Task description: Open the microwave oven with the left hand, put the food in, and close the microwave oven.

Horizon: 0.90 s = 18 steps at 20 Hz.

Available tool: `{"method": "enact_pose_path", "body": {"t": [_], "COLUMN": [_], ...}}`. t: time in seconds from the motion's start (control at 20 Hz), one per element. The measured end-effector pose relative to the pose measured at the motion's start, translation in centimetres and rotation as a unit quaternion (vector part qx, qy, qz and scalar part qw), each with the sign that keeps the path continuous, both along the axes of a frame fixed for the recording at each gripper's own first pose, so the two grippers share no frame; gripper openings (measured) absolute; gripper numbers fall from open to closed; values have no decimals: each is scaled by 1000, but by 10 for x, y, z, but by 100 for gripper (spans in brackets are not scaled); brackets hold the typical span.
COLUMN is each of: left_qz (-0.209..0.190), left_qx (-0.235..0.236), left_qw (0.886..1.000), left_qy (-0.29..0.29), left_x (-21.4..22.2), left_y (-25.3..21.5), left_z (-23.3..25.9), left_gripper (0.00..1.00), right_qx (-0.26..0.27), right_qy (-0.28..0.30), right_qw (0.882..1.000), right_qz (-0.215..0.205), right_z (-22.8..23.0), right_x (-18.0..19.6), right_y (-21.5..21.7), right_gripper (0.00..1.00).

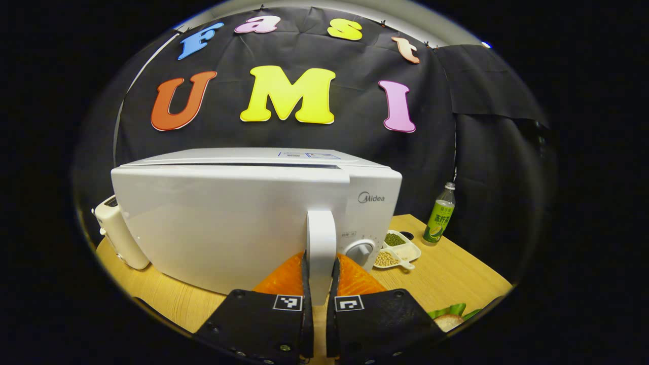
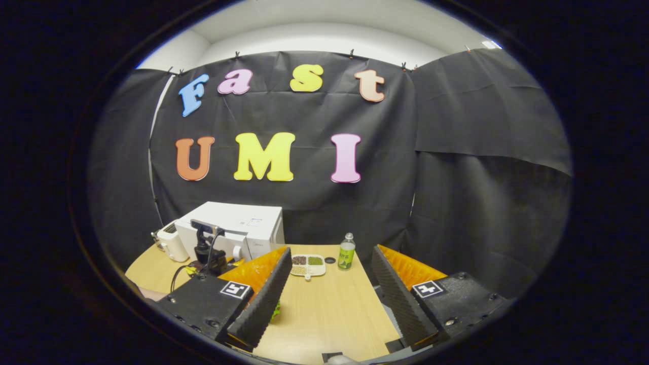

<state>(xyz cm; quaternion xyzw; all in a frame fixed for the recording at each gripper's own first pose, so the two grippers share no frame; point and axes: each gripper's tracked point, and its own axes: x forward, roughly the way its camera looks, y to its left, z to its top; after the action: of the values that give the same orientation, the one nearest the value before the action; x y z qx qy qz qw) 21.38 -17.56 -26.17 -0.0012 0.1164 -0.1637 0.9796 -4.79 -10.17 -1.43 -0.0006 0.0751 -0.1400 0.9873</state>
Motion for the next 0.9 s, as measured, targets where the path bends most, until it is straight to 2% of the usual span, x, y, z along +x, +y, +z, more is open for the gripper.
{"method": "enact_pose_path", "body": {"t": [0.15,0.2,0.25,0.3,0.4,0.45,0.55,0.6,0.75,0.8,0.9], "left_qz": [-9,-12,-14,-15,-14,-12,-5,-1,17,22,31], "left_qx": [6,3,3,7,16,20,28,31,38,44,51], "left_qw": [1000,1000,1000,1000,1000,1000,1000,999,999,999,998], "left_qy": [1,4,3,2,5,7,12,15,23,24,27], "left_x": [-33,-44,-54,-65,-84,-92,-106,-112,-131,-135,-143], "left_y": [16,23,30,37,52,60,76,84,108,115,132], "left_z": [-5,-5,-4,-4,-6,-6,-7,-8,-8,-9,-10], "left_gripper": [9,9,9,10,12,14,18,18,23,24,27], "right_qx": [-12,-13,-12,-12,-11,-11,-11,-11,0,6,14], "right_qy": [7,7,7,9,7,3,-3,-4,-5,-5,-1], "right_qw": [1000,999,999,999,998,997,996,995,994,993,992], "right_qz": [21,29,37,47,65,74,90,97,112,116,123], "right_z": [-5,-6,-7,-10,-10,-8,-8,-10,-15,-17,-23], "right_x": [2,4,6,9,12,13,14,15,18,18,19], "right_y": [13,20,26,33,46,53,65,70,83,86,93], "right_gripper": [100,92,92,100,100,92,92,100,100,92,92]}}
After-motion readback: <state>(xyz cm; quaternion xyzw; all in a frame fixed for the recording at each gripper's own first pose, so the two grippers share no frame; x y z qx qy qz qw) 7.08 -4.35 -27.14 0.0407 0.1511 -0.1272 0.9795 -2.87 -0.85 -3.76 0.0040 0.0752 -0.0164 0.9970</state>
